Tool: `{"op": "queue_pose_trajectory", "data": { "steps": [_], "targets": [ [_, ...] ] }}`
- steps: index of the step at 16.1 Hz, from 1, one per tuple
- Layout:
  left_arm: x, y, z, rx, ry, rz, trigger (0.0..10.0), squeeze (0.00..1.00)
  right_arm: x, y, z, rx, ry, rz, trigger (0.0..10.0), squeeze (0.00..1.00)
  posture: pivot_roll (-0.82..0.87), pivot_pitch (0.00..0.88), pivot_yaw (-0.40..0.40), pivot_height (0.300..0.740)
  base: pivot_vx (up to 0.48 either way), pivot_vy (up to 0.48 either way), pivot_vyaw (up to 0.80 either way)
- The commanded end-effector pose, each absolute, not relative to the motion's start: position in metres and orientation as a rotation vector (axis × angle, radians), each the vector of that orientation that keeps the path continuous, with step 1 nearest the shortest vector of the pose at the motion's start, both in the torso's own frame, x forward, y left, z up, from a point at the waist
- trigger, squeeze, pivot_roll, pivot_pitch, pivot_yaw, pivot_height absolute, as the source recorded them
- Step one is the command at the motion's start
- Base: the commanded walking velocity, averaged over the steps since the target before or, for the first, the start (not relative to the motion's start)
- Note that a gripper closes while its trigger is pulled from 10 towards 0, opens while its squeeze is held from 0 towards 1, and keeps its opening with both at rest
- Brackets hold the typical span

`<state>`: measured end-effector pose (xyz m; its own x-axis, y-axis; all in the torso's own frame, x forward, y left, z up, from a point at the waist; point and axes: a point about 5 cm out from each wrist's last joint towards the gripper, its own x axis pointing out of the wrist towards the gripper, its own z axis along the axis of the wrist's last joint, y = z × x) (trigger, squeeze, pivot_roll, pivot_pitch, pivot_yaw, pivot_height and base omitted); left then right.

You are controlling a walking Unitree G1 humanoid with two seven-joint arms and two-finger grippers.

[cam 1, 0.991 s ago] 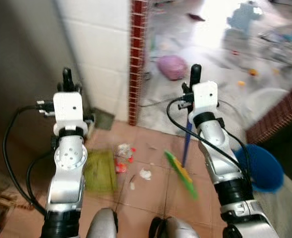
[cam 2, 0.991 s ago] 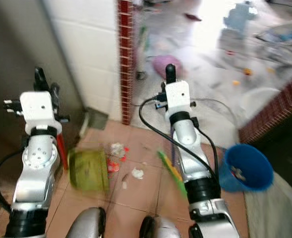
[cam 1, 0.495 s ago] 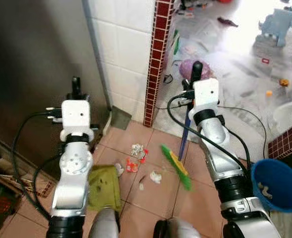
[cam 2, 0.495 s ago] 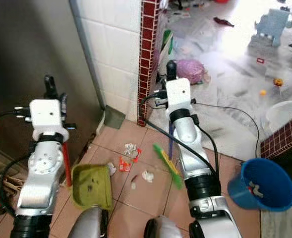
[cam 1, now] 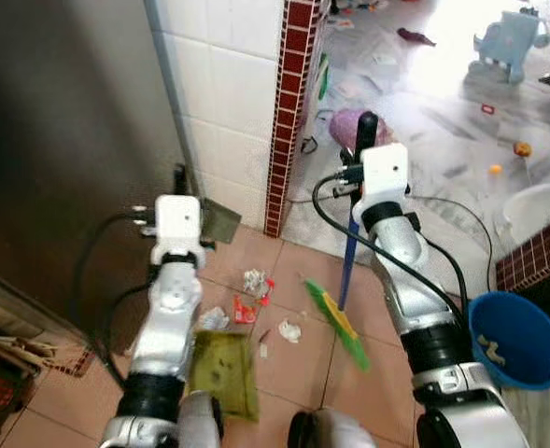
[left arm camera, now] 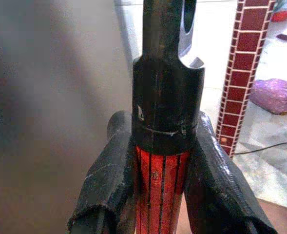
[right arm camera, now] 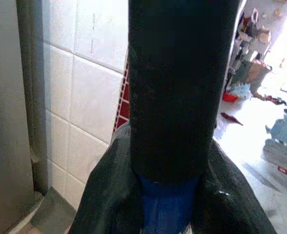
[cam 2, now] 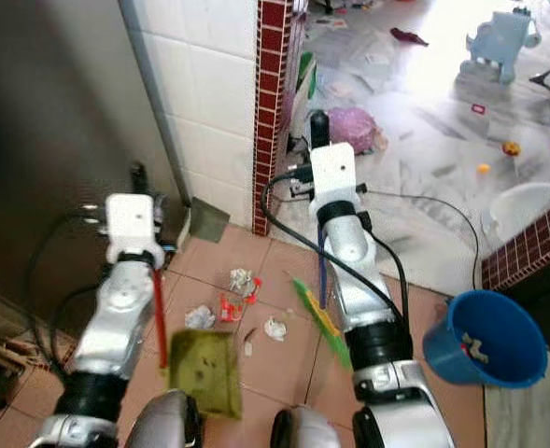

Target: Sweep floor

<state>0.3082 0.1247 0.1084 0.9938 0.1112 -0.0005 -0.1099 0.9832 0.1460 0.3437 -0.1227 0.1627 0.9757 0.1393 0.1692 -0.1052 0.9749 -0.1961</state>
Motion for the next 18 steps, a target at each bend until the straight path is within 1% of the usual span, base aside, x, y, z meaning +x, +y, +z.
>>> {"op": "queue_pose_trajectory", "data": {
  "steps": [1, 3, 4, 6, 9, 11, 12, 13, 16, 18],
  "targets": [
    [0.314, 0.119, 0.114, 0.142, -0.027, 0.103, 10.0, 0.0, 0.347, -0.126, 0.169, -0.163, -0.182, 0.095, 10.0, 0.0, -0.03, 0.101, -0.072, 0.74, 0.0, 0.0, 0.0],
    [0.32, 0.116, 0.11, 0.138, -0.03, 0.138, 10.0, 0.0, 0.348, -0.127, 0.161, -0.099, -0.114, 0.093, 10.0, 0.0, -0.05, 0.106, -0.076, 0.74, 0.0, 0.0, 0.0],
    [0.323, 0.117, 0.103, 0.125, -0.032, 0.173, 10.0, 0.0, 0.347, -0.126, 0.152, -0.019, -0.026, 0.095, 10.0, 0.0, -0.06, 0.107, -0.079, 0.74, 0.0, 0.0, 0.0],
    [0.327, 0.117, 0.098, 0.097, -0.014, 0.182, 10.0, 0.0, 0.349, -0.126, 0.145, 0.084, 0.063, 0.1, 10.0, 0.0, -0.07, 0.107, -0.081, 0.74, 0.0, 0.0, 0.0],
    [0.327, 0.114, 0.096, 0.101, -0.014, 0.17, 10.0, 0.0, 0.351, -0.123, 0.147, 0.16, 0.097, 0.123, 10.0, 0.0, -0.07, 0.105, -0.079, 0.74, 0.0, 0.0, 0.0],
    [0.329, 0.113, 0.094, 0.103, -0.021, 0.166, 10.0, 0.0, 0.352, -0.111, 0.155, 0.248, 0.127, 0.202, 10.0, 0.0, -0.07, 0.102, -0.077, 0.74, 0.0, 0.0, 0.0],
    [0.33, 0.113, 0.094, 0.103, -0.023, 0.165, 10.0, 0.0, 0.353, -0.108, 0.16, 0.271, 0.128, 0.228, 10.0, 0.0, -0.07, 0.101, -0.075, 0.74, 0.0, 0.0, 0.0],
    [0.331, 0.113, 0.093, 0.104, -0.025, 0.16, 10.0, 0.0, 0.353, -0.097, 0.178, 0.325, 0.111, 0.324, 10.0, 0.0, -0.07, 0.099, -0.073, 0.74, 0.0, 0.0, 0.0],
    [0.331, 0.113, 0.092, 0.107, -0.026, 0.151, 10.0, 0.0, 0.354, -0.09, 0.205, 0.366, 0.059, 0.418, 10.0, 0.0, -0.06, 0.096, -0.068, 0.74, 0.0, 0.0, 0.0],
    [0.332, 0.113, 0.091, 0.108, -0.027, 0.146, 10.0, 0.0, 0.355, -0.092, 0.216, 0.278, -0.004, 0.438, 10.0, 0.0, -0.06, 0.096, -0.066, 0.74, 0.0, 0.0, 0.0]
  ]
}}
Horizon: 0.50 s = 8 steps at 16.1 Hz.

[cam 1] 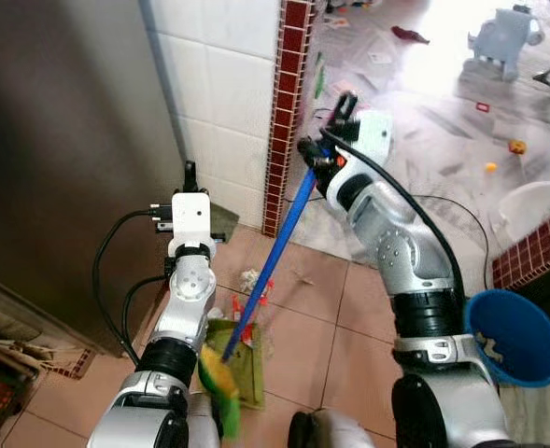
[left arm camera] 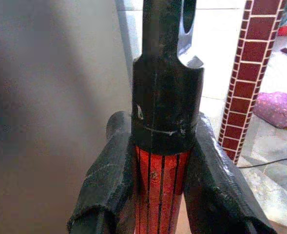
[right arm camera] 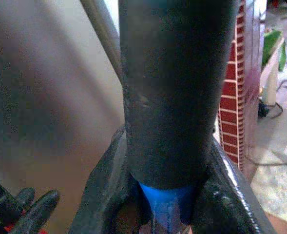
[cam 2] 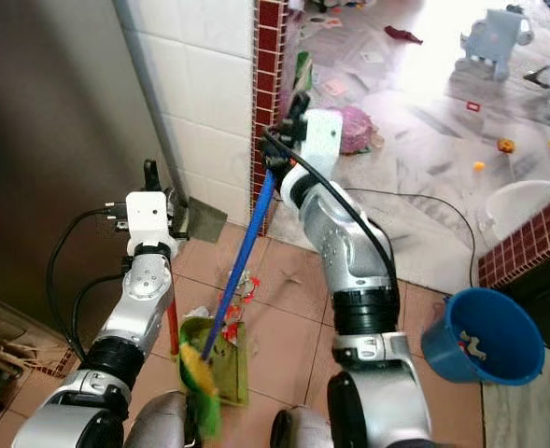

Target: Sweep floor

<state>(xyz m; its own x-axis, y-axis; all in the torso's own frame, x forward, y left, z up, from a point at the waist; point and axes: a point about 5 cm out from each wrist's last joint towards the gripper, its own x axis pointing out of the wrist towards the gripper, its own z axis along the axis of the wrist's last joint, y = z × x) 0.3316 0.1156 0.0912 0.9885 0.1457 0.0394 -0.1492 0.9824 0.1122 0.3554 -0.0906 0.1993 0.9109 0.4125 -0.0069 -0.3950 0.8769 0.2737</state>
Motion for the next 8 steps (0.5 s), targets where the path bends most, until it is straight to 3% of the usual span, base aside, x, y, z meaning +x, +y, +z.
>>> {"op": "queue_pose_trajectory", "data": {
  "steps": [1, 3, 8],
  "targets": [
    [0.333, 0.112, 0.09, 0.107, -0.027, 0.139, 10.0, 0.0, 0.356, -0.096, 0.225, 0.167, -0.076, 0.438, 10.0, 0.0, -0.06, 0.094, -0.063, 0.74, 0.0, 0.0, 0.0],
    [0.333, 0.11, 0.089, 0.09, -0.021, 0.109, 10.0, 0.0, 0.357, -0.108, 0.245, 0.012, -0.217, 0.401, 10.0, 0.0, -0.06, 0.093, -0.061, 0.74, 0.0, 0.0, 0.0],
    [0.333, 0.104, 0.088, 0.038, -0.01, 0.04, 10.0, 0.0, 0.357, -0.129, 0.24, -0.213, -0.317, 0.313, 10.0, 0.0, -0.06, 0.09, -0.056, 0.74, 0.0, 0.0, 0.0]
  ]
}}
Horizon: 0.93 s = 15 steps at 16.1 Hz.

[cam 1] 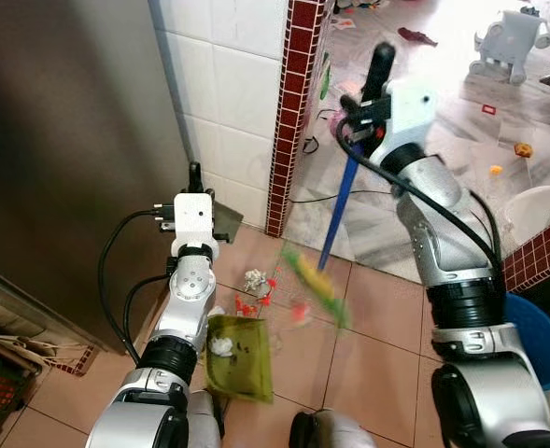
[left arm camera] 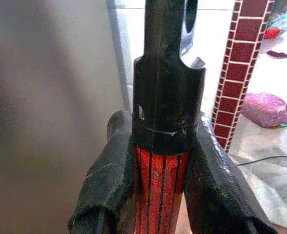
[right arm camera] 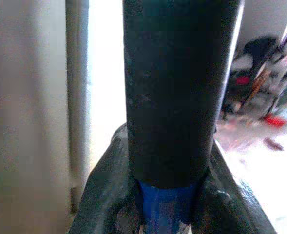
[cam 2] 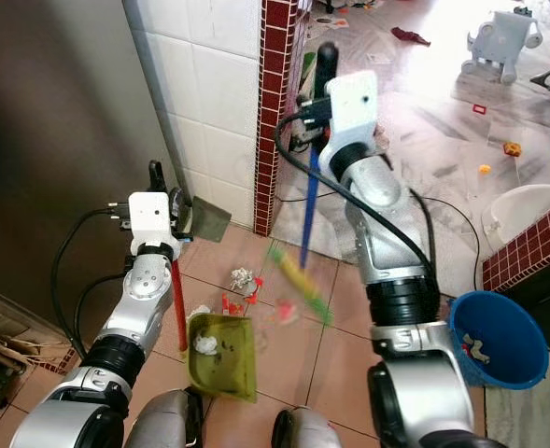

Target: Sweep floor

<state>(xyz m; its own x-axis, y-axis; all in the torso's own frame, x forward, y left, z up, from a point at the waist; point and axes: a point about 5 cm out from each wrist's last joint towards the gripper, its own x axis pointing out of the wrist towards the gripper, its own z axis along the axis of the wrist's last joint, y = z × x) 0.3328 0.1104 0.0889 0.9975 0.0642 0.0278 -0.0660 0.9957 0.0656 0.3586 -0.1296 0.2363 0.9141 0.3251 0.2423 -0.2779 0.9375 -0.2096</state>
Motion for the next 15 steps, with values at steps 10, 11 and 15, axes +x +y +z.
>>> {"op": "queue_pose_trajectory", "data": {
  "steps": [10, 11, 15],
  "targets": [
    [0.335, 0.101, 0.129, -0.032, -0.143, -0.068, 10.0, 0.0, 0.347, -0.134, 0.176, -0.364, -0.172, 0.204, 10.0, 0.0, -0.04, 0.094, -0.059, 0.74, 0.0, 0.0, 0.0],
    [0.333, 0.104, 0.131, -0.02, -0.151, -0.066, 10.0, 0.0, 0.348, -0.135, 0.176, -0.369, -0.171, 0.191, 10.0, 0.0, -0.04, 0.094, -0.059, 0.74, 0.0, 0.0, 0.0],
    [0.324, 0.117, 0.121, 0.034, -0.114, -0.039, 10.0, 0.0, 0.348, -0.137, 0.168, -0.355, -0.133, 0.173, 10.0, 0.0, -0.04, 0.098, -0.064, 0.74, 0.0, 0.0, 0.0]
  ]
}}
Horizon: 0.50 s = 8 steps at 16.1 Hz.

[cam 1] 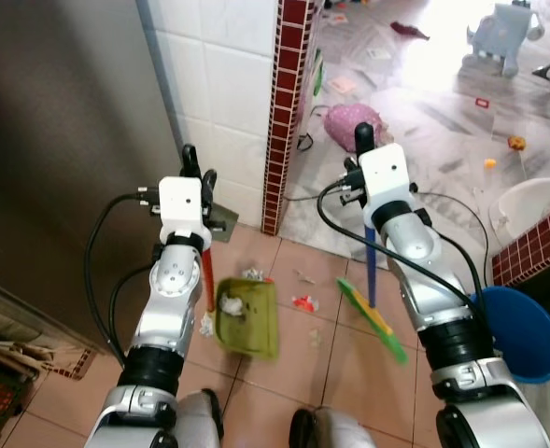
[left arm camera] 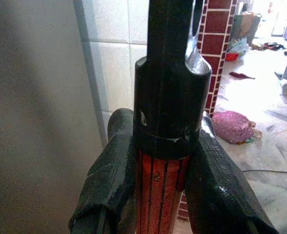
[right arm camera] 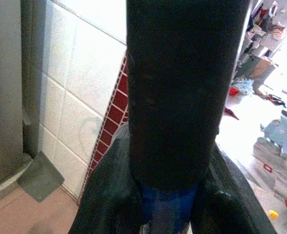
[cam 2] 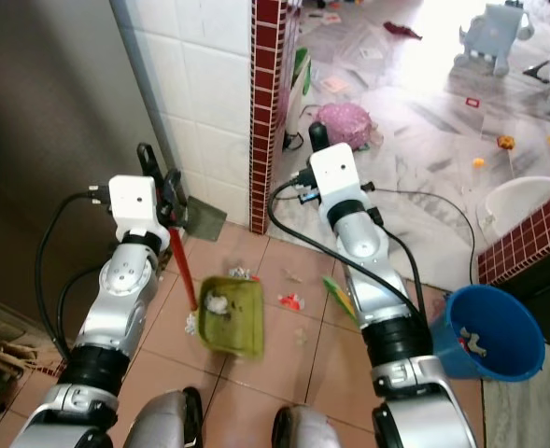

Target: Sweep floor

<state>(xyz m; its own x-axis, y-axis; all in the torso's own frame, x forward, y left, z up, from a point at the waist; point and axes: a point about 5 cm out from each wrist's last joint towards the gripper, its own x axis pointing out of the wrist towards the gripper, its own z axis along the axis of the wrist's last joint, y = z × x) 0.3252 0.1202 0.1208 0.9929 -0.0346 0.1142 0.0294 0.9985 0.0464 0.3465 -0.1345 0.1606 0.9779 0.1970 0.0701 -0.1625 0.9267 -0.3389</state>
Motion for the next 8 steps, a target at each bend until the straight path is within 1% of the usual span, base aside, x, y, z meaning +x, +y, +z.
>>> {"op": "queue_pose_trajectory", "data": {
  "steps": [1, 2, 4, 5, 7, 8],
  "targets": [
    [0.323, 0.115, 0.111, 0.04, -0.069, -0.042, 10.0, 0.0, 0.349, -0.136, 0.164, -0.326, -0.108, 0.172, 10.0, 0.0, -0.04, 0.098, -0.064, 0.74, 0.0, 0.0, 0.0],
    [0.322, 0.113, 0.109, 0.043, -0.055, -0.047, 10.0, 0.0, 0.349, -0.136, 0.163, -0.309, -0.096, 0.167, 10.0, 0.0, -0.04, 0.097, -0.066, 0.74, 0.0, 0.0, 0.0],
    [0.321, 0.104, 0.106, 0.036, -0.016, -0.061, 10.0, 0.0, 0.351, -0.137, 0.157, -0.217, -0.023, 0.134, 10.0, 0.0, -0.05, 0.098, -0.067, 0.74, 0.0, 0.0, 0.0],
    [0.321, 0.102, 0.108, 0.035, -0.018, -0.064, 10.0, 0.0, 0.351, -0.139, 0.154, -0.177, 0.005, 0.118, 10.0, 0.0, -0.05, 0.098, -0.067, 0.74, 0.0, 0.0, 0.0],
    [0.322, 0.1, 0.116, 0.021, -0.05, -0.063, 10.0, 0.0, 0.352, -0.141, 0.152, -0.176, 0.016, 0.107, 10.0, 0.0, -0.05, 0.095, -0.065, 0.74, 0.0, 0.0, 0.0],
    [0.321, 0.101, 0.121, 0.017, -0.066, -0.063, 10.0, 0.0, 0.352, -0.14, 0.147, -0.108, 0.06, 0.09, 10.0, 0.0, -0.05, 0.093, -0.061, 0.74, 0.0, 0.0, 0.0]
  ]
}}
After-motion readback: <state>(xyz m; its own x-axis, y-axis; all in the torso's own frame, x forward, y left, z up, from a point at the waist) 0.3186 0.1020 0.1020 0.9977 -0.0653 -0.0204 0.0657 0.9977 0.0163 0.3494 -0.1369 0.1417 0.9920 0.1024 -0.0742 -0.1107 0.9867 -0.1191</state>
